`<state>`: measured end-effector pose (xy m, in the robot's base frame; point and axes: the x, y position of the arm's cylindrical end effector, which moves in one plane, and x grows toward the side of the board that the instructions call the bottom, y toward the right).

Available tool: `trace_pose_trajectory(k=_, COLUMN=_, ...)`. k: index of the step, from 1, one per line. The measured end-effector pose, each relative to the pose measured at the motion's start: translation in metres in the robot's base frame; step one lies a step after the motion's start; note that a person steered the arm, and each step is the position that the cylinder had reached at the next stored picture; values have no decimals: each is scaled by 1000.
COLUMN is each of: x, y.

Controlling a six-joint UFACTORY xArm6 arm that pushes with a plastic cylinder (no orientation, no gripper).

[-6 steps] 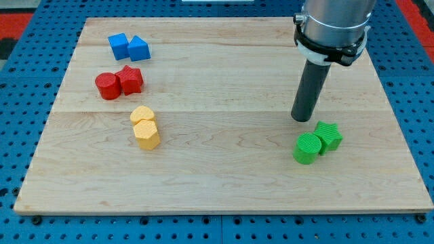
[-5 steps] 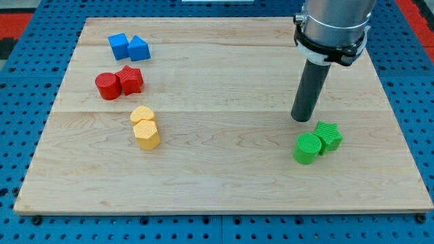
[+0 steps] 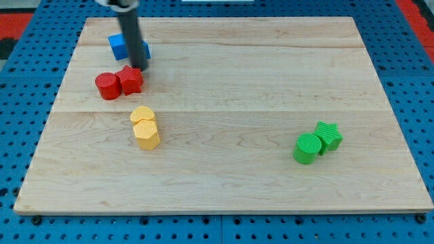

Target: Separate the blue blocks

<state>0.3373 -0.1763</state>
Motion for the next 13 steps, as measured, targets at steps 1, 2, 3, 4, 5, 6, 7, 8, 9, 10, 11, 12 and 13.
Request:
trace_pose_trajectory(k=1, x=-10, y=-55)
trace_pose_trajectory(k=2, x=-45, y=-58)
trace_pose_trajectory(k=3, x=-32, y=-5)
trace_pose_trajectory(k=4, x=-16, y=65)
trace_pose_trajectory(k=5, x=-16, y=91)
trace_pose_trajectory(k=6, x=-43, y=72)
trace_pose_trajectory(k=7, x=-76, y=48)
trace_pose_trajectory(k=8, x=-67, y=51)
trace_pose_trajectory(k=9, x=-68, y=36)
trace_pose_trajectory(k=10, x=-73, y=2)
trace_pose_trajectory(k=11, x=-85, y=-15)
trace_pose_trajectory(k=12, x=-103, y=-63)
trace_pose_trajectory(k=13, x=-96, y=-119)
